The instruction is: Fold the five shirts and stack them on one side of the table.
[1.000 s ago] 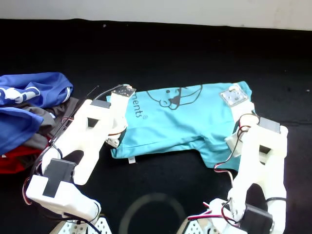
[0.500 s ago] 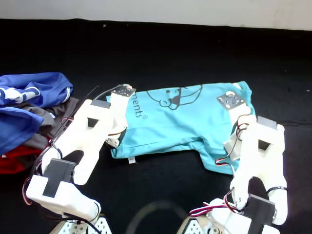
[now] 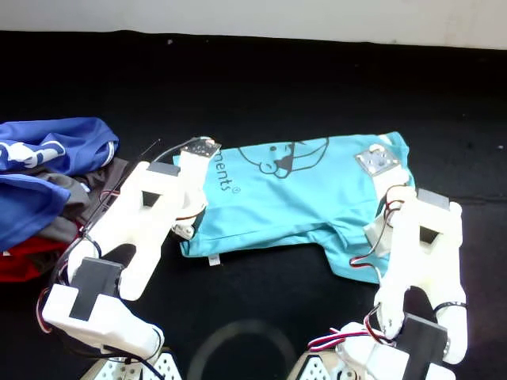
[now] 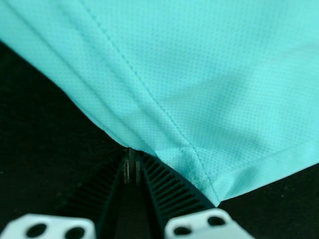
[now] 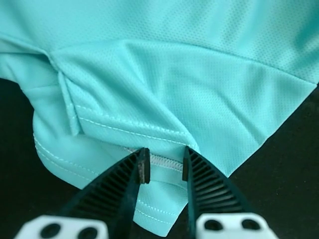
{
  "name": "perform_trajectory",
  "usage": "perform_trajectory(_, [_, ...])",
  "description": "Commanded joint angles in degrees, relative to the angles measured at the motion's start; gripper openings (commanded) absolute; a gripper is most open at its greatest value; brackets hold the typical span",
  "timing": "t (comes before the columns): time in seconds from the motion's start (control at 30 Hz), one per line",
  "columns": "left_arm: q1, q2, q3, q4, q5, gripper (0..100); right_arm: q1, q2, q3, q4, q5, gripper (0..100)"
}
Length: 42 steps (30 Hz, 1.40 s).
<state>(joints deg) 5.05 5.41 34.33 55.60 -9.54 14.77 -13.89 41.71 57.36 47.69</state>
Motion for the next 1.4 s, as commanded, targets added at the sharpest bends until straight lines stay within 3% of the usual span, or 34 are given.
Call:
perform_trajectory(0.0, [-0.5, 0.7, 0.0, -1.2, -0.4, 1, 0.3, 0.1, -0.6, -0.5, 0.4, 11.9])
perform_trajectory(0.23, [-0.5, 0.7, 0.0, -1.2, -0.4, 1, -0.7, -0.4, 4.1, -0.7, 0.7, 11.7])
perform_trajectory(0.4, [-0.5, 0.7, 0.0, -1.2, -0.4, 1, -3.2, -0.5, 5.0, -0.8, 0.4, 0.2])
perform_trajectory(0.7, [-0.5, 0.7, 0.0, -1.2, -0.4, 1, -2.2, -0.7, 2.3, 0.1, 0.4, 0.6])
perform_trajectory(0.93, [-0.5, 0.7, 0.0, -1.2, -0.4, 1, -2.9, -0.7, -2.3, 7.0, -0.2, 0.7])
perform_trajectory(1.07, [-0.4, 0.7, 0.0, -1.2, -0.4, 1, -3.5, -0.6, -7.7, 9.0, -6.1, 9.3])
perform_trajectory(1.2, [-0.4, 0.7, 0.0, -1.2, -0.4, 1, -4.9, 0.0, -10.4, 8.6, -6.7, 20.9])
perform_trajectory(1.37, [-0.4, 0.7, 0.0, -1.2, -0.4, 1, -10.5, 0.0, -6.3, 8.6, -6.9, 20.9])
